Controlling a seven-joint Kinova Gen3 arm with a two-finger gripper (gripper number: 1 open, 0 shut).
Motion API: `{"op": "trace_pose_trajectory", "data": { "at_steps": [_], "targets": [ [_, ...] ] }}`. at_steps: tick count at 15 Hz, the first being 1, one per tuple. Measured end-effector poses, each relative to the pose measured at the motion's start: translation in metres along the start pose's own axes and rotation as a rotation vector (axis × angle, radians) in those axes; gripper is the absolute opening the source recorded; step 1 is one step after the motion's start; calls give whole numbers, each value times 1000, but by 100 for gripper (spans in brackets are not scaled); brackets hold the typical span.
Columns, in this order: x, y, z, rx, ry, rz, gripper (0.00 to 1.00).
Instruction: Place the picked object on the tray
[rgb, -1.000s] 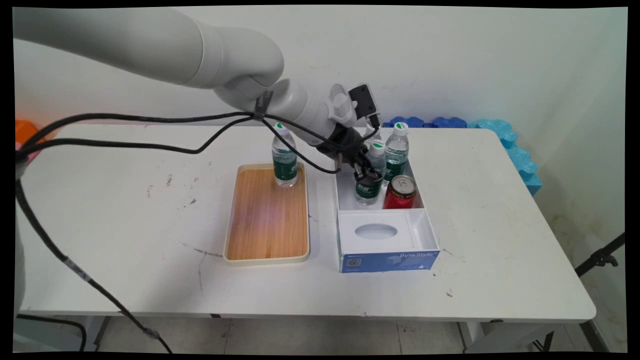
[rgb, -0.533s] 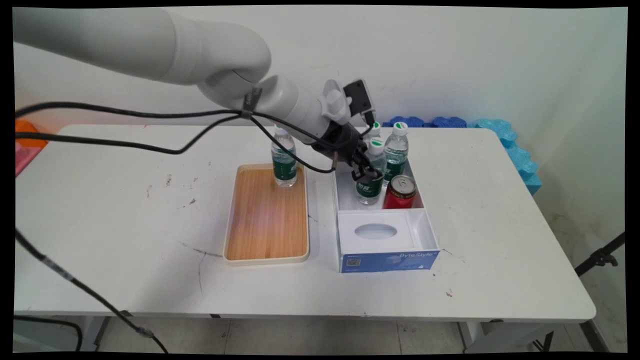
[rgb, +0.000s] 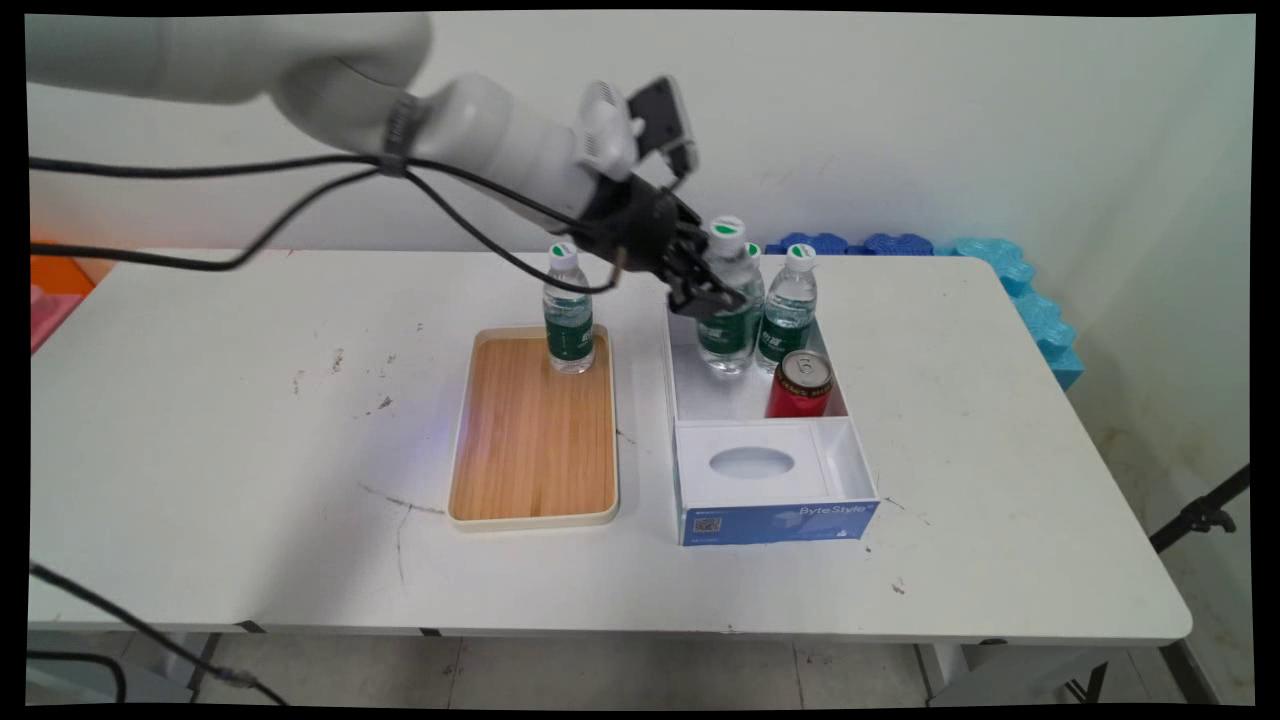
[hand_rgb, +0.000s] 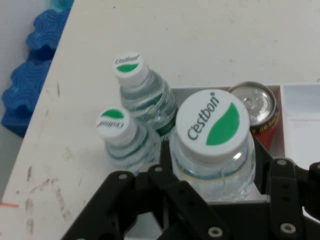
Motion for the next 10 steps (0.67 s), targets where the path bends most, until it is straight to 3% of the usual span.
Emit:
{"op": "trace_pose_trajectory", "data": {
  "at_steps": [4, 10],
  "targets": [
    [-29, -6, -50, -7, -4, -17, 0],
    [-96, -8, -113, -19, -53, -75, 0]
  ]
}}
